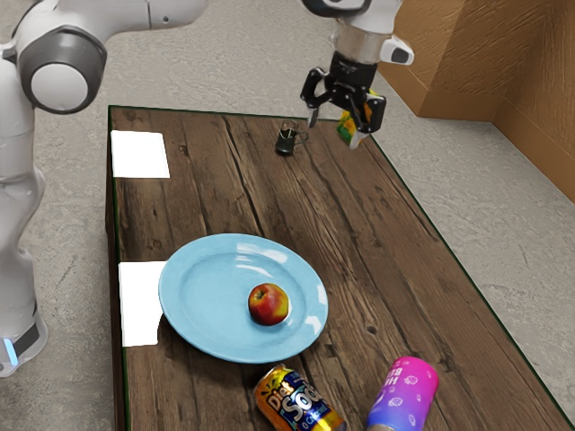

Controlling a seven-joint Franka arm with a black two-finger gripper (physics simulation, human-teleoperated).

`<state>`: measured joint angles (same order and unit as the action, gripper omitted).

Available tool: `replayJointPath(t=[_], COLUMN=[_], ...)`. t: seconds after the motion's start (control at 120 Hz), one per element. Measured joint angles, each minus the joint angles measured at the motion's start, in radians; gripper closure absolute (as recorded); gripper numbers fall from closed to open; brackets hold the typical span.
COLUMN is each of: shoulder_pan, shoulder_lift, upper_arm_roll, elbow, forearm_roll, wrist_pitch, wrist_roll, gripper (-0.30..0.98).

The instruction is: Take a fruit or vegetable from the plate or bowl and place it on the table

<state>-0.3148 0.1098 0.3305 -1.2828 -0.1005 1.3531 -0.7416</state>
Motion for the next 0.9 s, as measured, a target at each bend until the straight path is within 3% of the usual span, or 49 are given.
replayJointPath(t=[0.125,0.292,0.425,0.558,0.9], shoulder_pan=[0.011,-0.024,-0.015,-0.034,-0.053], shoulder_lift=[0.000,0.063,0.188,0.178,0.203], upper_arm_roll=[-0.037,-0.111,-0.115,-0.115,-0.168], elbow=[0.004,0.004,-0.007,-0.104,-0.112], forearm_roll=[-0.016,-0.022,-0.038,-0.046,-0.014], wrist_pitch=[-0.047,-0.076,-0.077,-0.034,0.037], wrist_roll=[-0.278,-0.424,-0.458,-0.459,-0.384], gripper=[0.00,0.00,0.00,0.00,0.00])
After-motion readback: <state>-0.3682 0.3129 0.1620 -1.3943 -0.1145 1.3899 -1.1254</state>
